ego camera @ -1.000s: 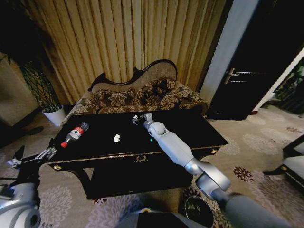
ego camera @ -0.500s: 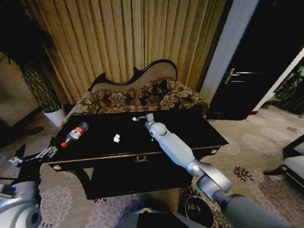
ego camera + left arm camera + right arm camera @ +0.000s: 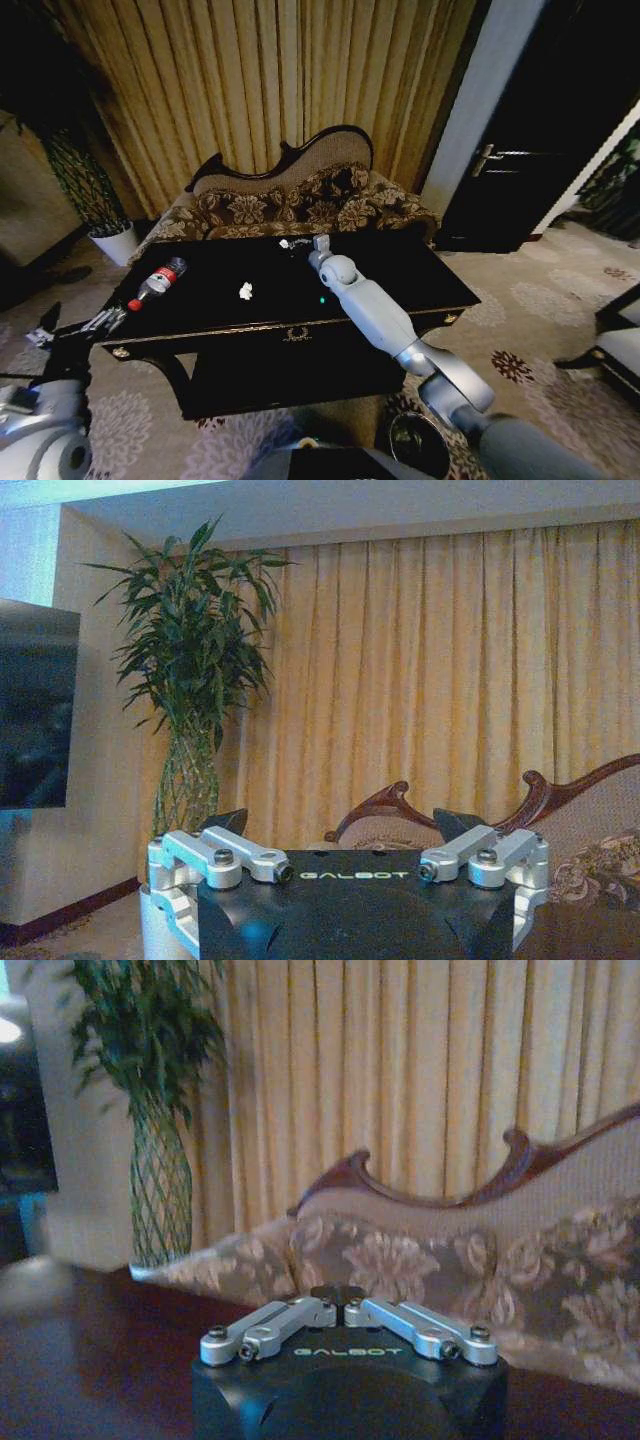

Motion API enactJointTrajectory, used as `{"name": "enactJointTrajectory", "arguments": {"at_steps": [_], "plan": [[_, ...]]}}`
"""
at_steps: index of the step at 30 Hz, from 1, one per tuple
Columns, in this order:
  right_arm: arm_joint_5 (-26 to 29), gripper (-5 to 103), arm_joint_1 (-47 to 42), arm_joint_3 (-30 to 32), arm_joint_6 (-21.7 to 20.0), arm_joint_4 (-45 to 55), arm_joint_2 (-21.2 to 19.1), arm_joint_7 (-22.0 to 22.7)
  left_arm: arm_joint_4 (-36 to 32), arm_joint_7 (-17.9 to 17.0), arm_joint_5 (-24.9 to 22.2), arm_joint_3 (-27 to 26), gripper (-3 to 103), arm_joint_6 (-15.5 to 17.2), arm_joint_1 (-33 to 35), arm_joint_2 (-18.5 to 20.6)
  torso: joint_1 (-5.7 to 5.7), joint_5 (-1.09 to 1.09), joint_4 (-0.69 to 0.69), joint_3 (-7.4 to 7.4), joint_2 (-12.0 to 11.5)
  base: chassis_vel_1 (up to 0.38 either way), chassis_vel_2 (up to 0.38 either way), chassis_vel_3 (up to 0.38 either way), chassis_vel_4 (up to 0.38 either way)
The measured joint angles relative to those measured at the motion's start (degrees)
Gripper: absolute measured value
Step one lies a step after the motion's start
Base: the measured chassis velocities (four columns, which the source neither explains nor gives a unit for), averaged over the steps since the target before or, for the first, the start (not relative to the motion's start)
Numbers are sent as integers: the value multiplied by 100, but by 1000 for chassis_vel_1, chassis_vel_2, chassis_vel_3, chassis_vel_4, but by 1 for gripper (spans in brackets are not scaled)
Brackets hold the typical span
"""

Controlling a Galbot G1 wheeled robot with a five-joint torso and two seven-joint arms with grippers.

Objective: Move to the front of the table and place the trash on the table into the trash bin.

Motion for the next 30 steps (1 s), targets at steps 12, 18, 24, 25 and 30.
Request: {"name": "enactJointTrajectory", "arguments": {"at_steps": [12, 18, 24, 25, 30], "plan": [[-151, 0, -602, 1064, -166, 1476, -811, -1, 86, -7, -30, 93, 100, 15, -128, 221, 0, 0, -1, 0, 0, 0, 0, 0, 0], [-177, 0, -1689, 2234, -69, 2112, -1673, 0, 166, -10, 2, 371, 100, 71, -287, 383, 0, 1, -4, -1, 0, 0, 0, 0, 0], [-177, 0, -2443, 2956, 147, 2488, -2060, 0, 166, -16, 55, 601, 100, 176, -423, 435, -1, 0, -1, -1, 1, 0, 0, 0, 0], [-177, 0, -2591, 3079, 187, 2569, -2091, 0, 165, -15, 67, 642, 100, 190, -447, 457, 0, 1, -1, 0, 1, 0, 0, 0, 0], [-176, 0, -2892, 3377, 221, 2778, -2085, 0, 178, -12, 64, 690, 100, 210, -469, 595, 0, 0, 0, -1, 0, 0, 0, 0, 0]]}}
